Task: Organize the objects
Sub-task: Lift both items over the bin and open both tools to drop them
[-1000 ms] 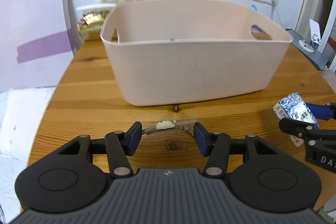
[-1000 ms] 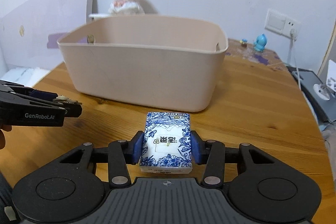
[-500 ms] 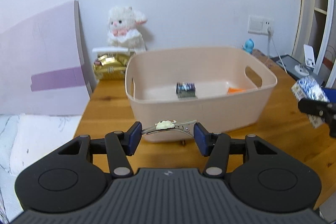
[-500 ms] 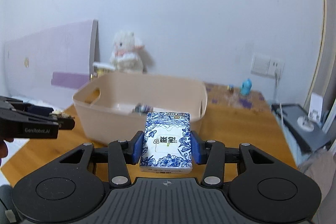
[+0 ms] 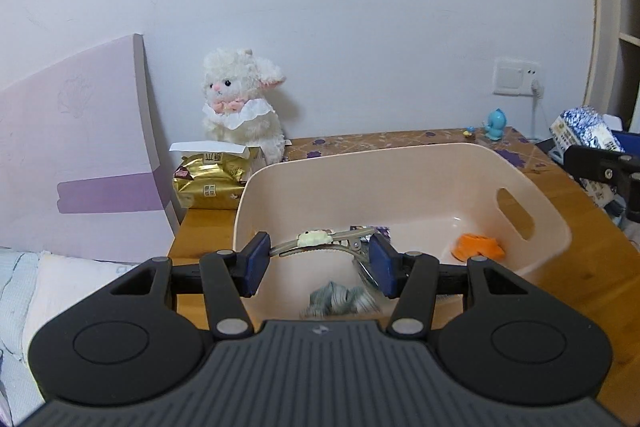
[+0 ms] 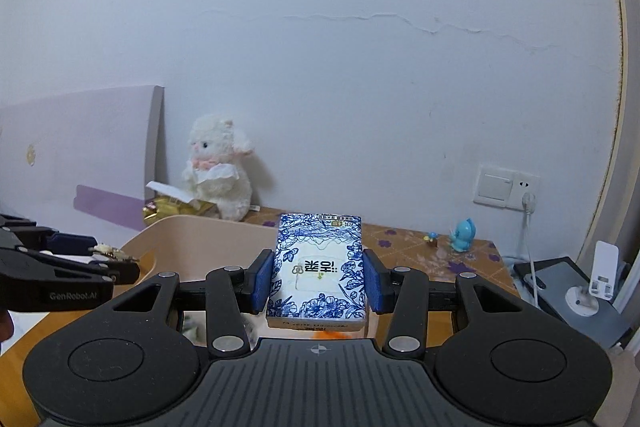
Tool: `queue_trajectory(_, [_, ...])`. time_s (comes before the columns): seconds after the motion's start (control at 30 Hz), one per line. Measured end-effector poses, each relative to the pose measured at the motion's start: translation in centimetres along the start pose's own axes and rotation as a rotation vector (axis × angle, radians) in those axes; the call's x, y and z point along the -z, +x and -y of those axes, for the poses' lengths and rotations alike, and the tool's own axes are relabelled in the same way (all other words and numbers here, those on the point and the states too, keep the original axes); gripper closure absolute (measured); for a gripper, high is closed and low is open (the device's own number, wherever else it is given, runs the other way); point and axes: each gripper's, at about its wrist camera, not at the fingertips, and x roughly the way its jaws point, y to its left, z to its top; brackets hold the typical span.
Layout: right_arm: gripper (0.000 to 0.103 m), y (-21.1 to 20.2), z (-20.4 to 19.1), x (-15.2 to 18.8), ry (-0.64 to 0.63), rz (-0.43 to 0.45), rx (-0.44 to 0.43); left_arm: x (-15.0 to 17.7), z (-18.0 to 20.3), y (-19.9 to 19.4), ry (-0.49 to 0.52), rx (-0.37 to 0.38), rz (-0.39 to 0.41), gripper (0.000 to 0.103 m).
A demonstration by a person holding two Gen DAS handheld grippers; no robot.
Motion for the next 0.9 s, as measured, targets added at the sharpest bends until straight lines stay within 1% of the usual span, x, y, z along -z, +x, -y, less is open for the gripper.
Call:
queue_trajectory(0.07, [0.060, 1.5, 0.2, -0.1, 0.008, -0.011, 0.005, -0.4, -0.2, 1.8, -0.006, 0.010, -0.023, 0.047])
queue_trajectory(0.17, [0.060, 3.7, 0.2, 0.1, 0.003, -0.035, 0.017, -0.7, -0.2, 4.9, -0.005, 0.005, -0.073, 0.047])
queue_trajectory(0.3, [0.060, 6.7, 0.3, 0.8, 0.005, -0.093, 0.016, -0.5, 0.2, 8.1, 0.012, -0.003, -0.133, 0.047])
queue_trajectory(0.43, [0.060, 9.4, 0.2, 1.8, 0.003, -0.163, 0.021, 0.2, 0.7, 9.9, 0.035, 0.003, -0.202, 0.047])
queue_trajectory(0.53, [0.060, 10.7, 0.1, 2.6, -0.008, -0.208, 0.023, 0.6, 1.0, 10.5, 0.046, 0.009, -0.236, 0.046])
queue_trajectory(0.6, [0.060, 11.1, 0.2, 3.0, -0.003, -0.235, 0.014, 0.7, 0.9, 10.6, 0.034, 0.016, -0.253, 0.046])
queue_trajectory(0.63, [0.058, 11.3, 0.3, 3.2, 0.004, -0.247, 0.010, 0.7, 0.9, 10.6, 0.026, 0.020, -0.259, 0.046])
queue_trajectory(0.67, [0.051, 11.4, 0.4, 3.3, 0.008, -0.256, 0.008, 0.6, 0.8, 10.4, 0.021, 0.024, -0.260, 0.046])
queue_trajectory(0.7, [0.050, 11.3, 0.4, 3.4, 0.012, -0.257, 0.008, 0.6, 0.8, 10.2, 0.020, 0.026, -0.260, 0.043])
queue_trajectory(0.73, [0.049, 11.0, 0.5, 3.5, 0.016, -0.252, 0.005, 0.6, 0.8, 10.0, 0.019, 0.025, -0.256, 0.037])
queue_trajectory(0.77, [0.045, 10.8, 0.5, 3.4, 0.017, -0.249, 0.005, 0.5, 1.0, 9.7, 0.017, 0.021, -0.250, 0.033])
queue_trajectory(0.8, [0.040, 10.4, 0.6, 3.3, 0.018, -0.243, 0.004, 0.4, 0.9, 9.4, 0.013, 0.020, -0.241, 0.025])
queue_trajectory(0.83, [0.037, 10.0, 0.6, 3.1, 0.022, -0.234, 0.004, 0.3, 0.8, 9.0, 0.008, 0.019, -0.232, 0.023])
queue_trajectory(0.9, [0.025, 9.1, 0.8, 2.8, 0.029, -0.219, 0.003, 0.1, 0.7, 8.3, -0.002, 0.021, -0.220, 0.021])
